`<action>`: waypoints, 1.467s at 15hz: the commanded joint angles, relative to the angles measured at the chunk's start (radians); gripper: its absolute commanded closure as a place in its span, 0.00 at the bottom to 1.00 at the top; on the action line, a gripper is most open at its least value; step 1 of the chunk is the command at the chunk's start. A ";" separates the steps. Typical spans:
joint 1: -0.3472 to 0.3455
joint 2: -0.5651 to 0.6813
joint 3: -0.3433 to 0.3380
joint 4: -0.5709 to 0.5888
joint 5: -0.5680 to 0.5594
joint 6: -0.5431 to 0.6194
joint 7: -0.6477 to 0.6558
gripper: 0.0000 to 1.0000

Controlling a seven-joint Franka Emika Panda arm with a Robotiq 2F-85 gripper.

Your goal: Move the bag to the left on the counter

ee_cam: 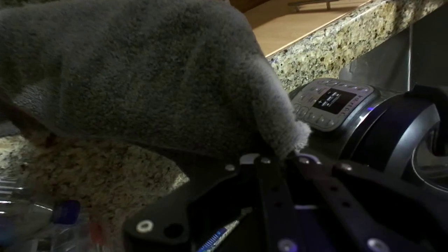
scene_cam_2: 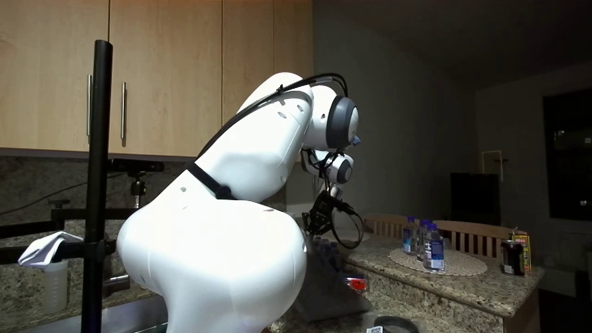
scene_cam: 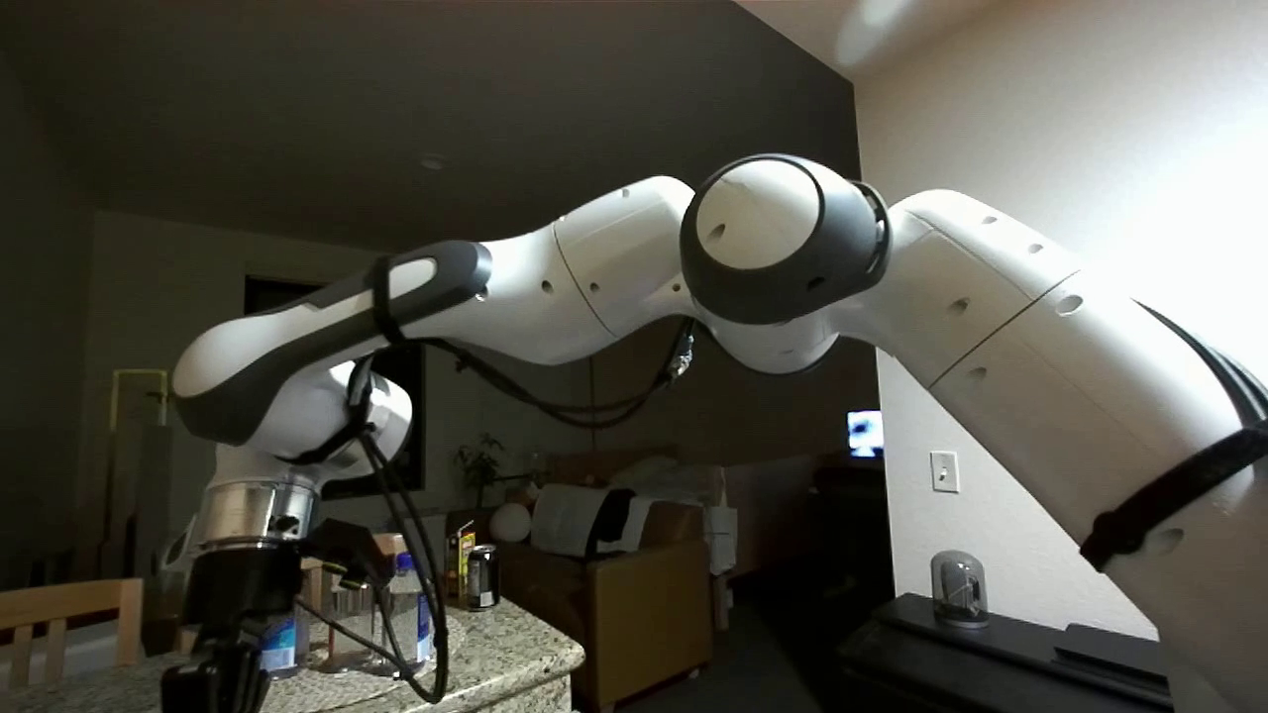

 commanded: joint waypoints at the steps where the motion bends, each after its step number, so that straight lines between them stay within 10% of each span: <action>1: 0.030 0.030 -0.004 0.023 -0.020 0.092 0.029 0.95; 9: 0.103 0.157 -0.038 0.030 -0.113 0.438 0.127 0.95; 22: 0.112 0.382 -0.076 0.162 -0.219 0.331 0.222 0.96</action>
